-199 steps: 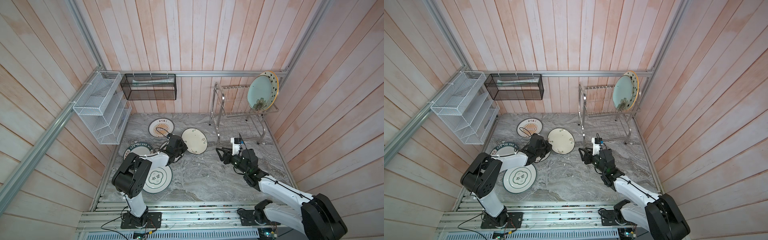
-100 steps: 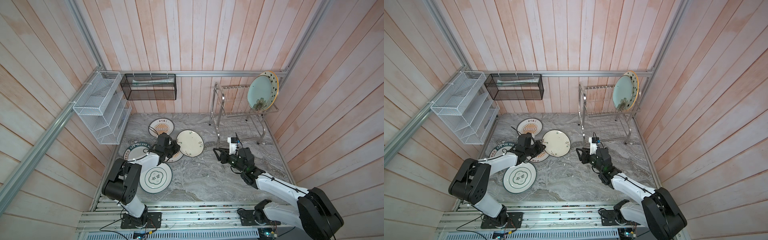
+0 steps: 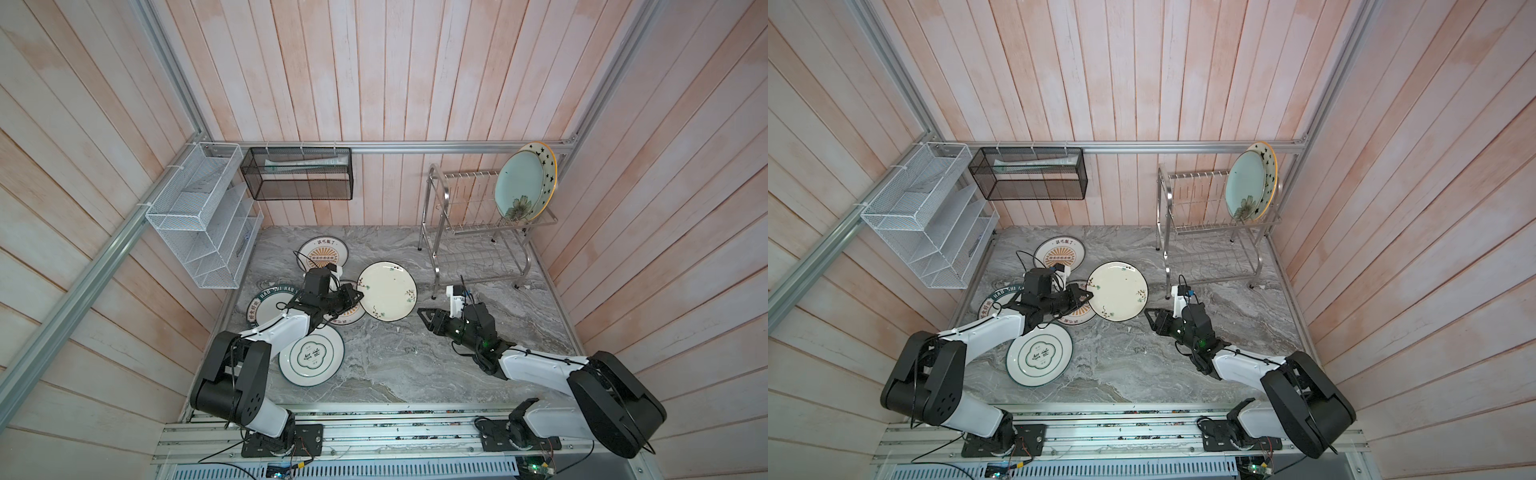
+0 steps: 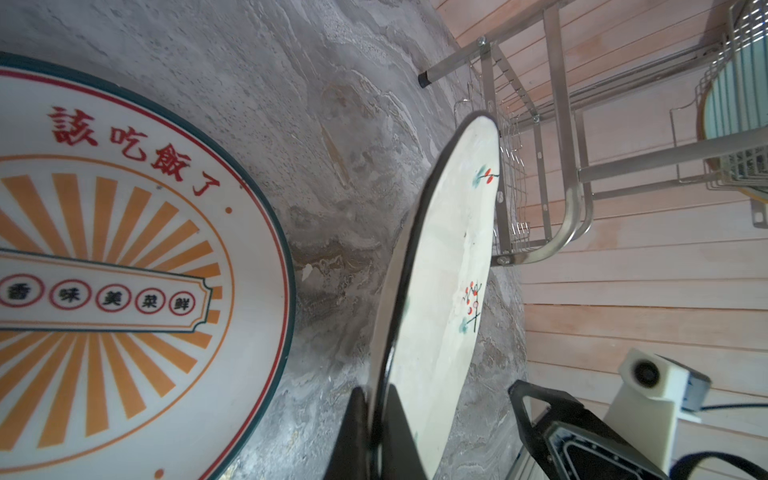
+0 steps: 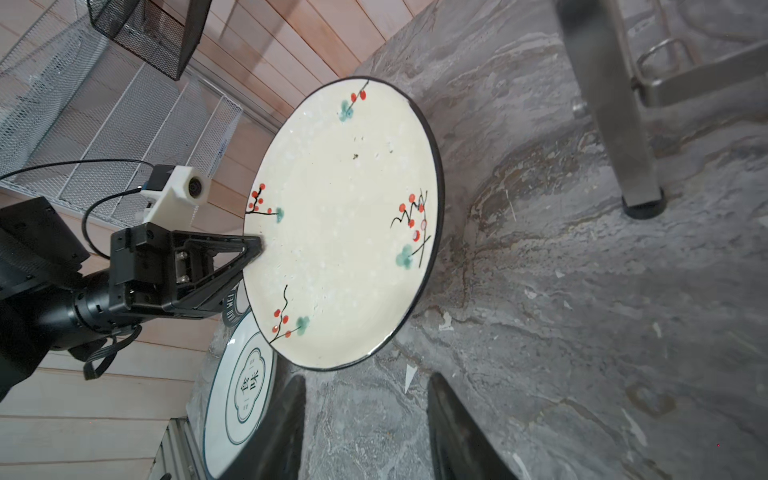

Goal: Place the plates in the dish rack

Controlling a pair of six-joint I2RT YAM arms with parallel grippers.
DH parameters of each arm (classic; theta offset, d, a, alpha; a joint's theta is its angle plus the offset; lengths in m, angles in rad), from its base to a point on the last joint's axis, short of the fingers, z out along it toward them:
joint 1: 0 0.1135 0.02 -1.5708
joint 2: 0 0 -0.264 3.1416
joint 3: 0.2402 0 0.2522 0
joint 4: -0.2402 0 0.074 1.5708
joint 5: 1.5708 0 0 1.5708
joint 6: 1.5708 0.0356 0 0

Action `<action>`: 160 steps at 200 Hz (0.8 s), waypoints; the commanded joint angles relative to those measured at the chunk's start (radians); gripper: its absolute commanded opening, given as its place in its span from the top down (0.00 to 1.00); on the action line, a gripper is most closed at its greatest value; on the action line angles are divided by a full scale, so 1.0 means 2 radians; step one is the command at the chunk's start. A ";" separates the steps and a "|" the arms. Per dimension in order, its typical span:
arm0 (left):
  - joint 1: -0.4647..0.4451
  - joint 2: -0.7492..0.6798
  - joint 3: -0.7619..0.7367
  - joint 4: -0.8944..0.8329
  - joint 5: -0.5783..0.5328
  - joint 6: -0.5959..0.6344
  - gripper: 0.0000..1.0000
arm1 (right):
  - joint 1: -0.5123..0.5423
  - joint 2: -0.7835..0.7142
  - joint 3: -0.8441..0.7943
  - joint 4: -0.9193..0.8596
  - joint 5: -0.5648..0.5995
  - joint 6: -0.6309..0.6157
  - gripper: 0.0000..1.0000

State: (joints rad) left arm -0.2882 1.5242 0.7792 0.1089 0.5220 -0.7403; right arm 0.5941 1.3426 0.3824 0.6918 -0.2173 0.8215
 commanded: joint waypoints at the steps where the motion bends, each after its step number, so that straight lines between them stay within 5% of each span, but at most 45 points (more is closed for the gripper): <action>1: 0.003 -0.028 -0.010 0.069 0.062 0.006 1.00 | 0.002 0.017 0.000 0.040 -0.027 0.041 0.52; 160: 0.003 -0.063 -0.077 0.181 0.117 -0.057 1.00 | -0.032 0.061 0.038 0.054 -0.086 0.045 0.50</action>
State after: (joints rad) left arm -0.2859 1.4490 0.6327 0.2981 0.6830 -0.8165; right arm 0.5331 1.4376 0.4095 0.7490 -0.3286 0.9203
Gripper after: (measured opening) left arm 0.065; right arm 0.499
